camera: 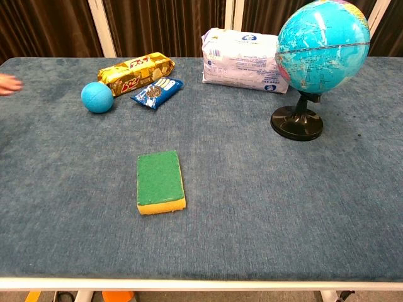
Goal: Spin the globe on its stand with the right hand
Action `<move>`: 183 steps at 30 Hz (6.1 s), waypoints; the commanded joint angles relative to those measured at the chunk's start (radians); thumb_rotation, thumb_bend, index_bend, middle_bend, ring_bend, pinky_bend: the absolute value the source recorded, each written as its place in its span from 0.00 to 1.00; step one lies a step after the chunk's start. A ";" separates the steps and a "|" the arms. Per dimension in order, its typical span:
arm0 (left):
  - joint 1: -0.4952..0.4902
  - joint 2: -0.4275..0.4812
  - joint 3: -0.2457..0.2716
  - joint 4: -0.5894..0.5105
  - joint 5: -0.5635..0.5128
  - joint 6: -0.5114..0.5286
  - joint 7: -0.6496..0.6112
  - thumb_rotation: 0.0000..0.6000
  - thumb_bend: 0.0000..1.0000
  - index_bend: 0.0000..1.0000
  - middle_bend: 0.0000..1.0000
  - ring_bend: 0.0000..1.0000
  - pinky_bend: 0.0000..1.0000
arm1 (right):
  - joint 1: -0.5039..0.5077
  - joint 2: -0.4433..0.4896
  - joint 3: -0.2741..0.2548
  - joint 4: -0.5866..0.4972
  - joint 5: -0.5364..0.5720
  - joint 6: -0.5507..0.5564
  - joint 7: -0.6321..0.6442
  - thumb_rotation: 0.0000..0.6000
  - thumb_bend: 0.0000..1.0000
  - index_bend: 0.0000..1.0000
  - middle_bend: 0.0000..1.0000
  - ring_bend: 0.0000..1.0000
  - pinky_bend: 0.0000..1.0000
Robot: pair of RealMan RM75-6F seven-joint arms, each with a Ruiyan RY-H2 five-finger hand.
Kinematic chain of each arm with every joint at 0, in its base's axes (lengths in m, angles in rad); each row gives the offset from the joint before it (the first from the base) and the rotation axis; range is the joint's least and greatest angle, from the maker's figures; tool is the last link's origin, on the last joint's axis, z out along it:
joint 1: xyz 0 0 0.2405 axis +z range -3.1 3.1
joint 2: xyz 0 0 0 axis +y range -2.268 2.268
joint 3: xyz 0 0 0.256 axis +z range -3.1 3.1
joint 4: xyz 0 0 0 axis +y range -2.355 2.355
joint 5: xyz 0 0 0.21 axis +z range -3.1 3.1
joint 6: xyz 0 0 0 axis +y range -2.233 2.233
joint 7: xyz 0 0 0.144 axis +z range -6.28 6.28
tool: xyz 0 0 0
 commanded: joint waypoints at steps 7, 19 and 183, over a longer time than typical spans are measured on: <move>-0.007 -0.001 0.000 -0.005 0.005 -0.008 0.005 1.00 0.05 0.10 0.10 0.01 0.08 | 0.004 0.007 -0.005 -0.004 -0.009 -0.005 -0.008 1.00 0.00 0.00 0.00 0.00 0.00; -0.012 -0.003 0.007 -0.003 0.001 -0.025 0.010 1.00 0.05 0.10 0.10 0.01 0.08 | 0.092 0.046 0.035 -0.130 -0.135 0.006 -0.122 1.00 0.00 0.00 0.00 0.00 0.00; -0.019 -0.026 0.005 0.024 -0.047 -0.062 -0.009 1.00 0.05 0.10 0.10 0.01 0.08 | 0.366 0.004 0.084 -0.173 0.071 -0.298 -0.265 1.00 0.00 0.00 0.00 0.00 0.00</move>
